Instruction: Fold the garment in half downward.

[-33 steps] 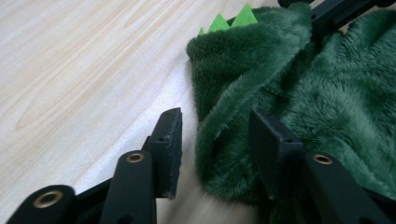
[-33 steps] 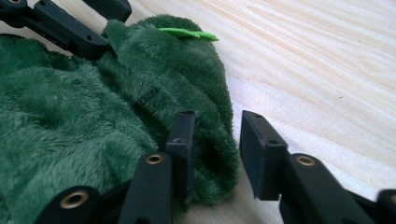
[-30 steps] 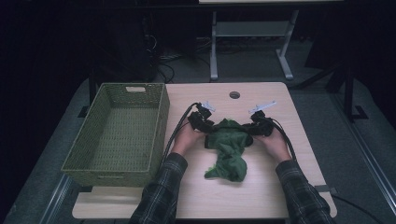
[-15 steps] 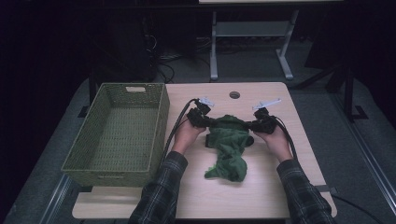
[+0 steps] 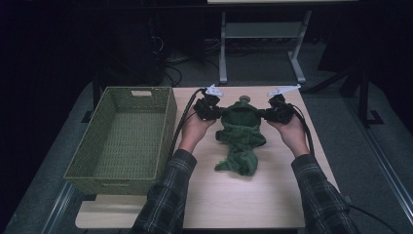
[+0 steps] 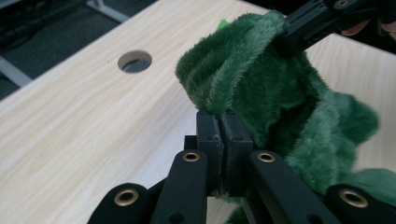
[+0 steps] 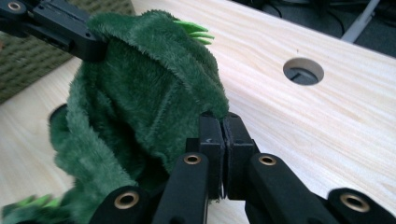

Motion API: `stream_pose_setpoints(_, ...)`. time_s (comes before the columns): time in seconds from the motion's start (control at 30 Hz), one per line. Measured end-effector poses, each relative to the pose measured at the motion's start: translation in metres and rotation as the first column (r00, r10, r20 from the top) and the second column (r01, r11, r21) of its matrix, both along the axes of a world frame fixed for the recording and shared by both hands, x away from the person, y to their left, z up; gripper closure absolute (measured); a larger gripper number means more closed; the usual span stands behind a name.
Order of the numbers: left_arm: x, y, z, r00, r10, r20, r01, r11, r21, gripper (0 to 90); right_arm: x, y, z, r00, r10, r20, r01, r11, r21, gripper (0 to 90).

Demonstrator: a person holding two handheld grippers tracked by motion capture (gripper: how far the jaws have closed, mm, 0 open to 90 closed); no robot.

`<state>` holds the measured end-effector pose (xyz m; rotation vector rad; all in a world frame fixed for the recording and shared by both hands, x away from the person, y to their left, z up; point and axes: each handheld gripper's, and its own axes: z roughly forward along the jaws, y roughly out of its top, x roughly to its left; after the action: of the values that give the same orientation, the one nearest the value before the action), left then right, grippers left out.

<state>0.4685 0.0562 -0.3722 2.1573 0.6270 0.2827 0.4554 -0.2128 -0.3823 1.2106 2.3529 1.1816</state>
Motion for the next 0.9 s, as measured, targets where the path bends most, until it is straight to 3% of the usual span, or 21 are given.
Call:
stream_pose_setpoints(0.1,-0.01,0.0,0.002,1.0,-0.007,0.002,0.007,0.9997,-0.022,87.4,-0.008,-0.001,0.002,0.9998,0.016,0.013,-0.017,1.0,0.005,88.0)
stream_pose_setpoints(0.43,-0.039,-0.001,0.003,0.9991,-0.04,0.016,0.04,0.9991,-0.011,87.4,-0.037,-0.001,-0.003,0.997,0.055,0.054,-0.056,0.998,0.02,87.9)
stream_pose_setpoints(0.7,-0.061,0.0,-0.003,0.9979,-0.055,0.033,0.056,0.998,-0.03,87.1,-0.059,0.0,-0.003,0.9926,0.087,0.085,-0.089,0.996,0.019,87.8)
stream_pose_setpoints(0.9,-0.076,-0.001,-0.004,0.9951,-0.082,0.055,0.082,0.9966,0.004,87.1,-0.076,0.002,-0.005,0.9888,0.109,0.102,-0.111,0.994,0.014,87.7)
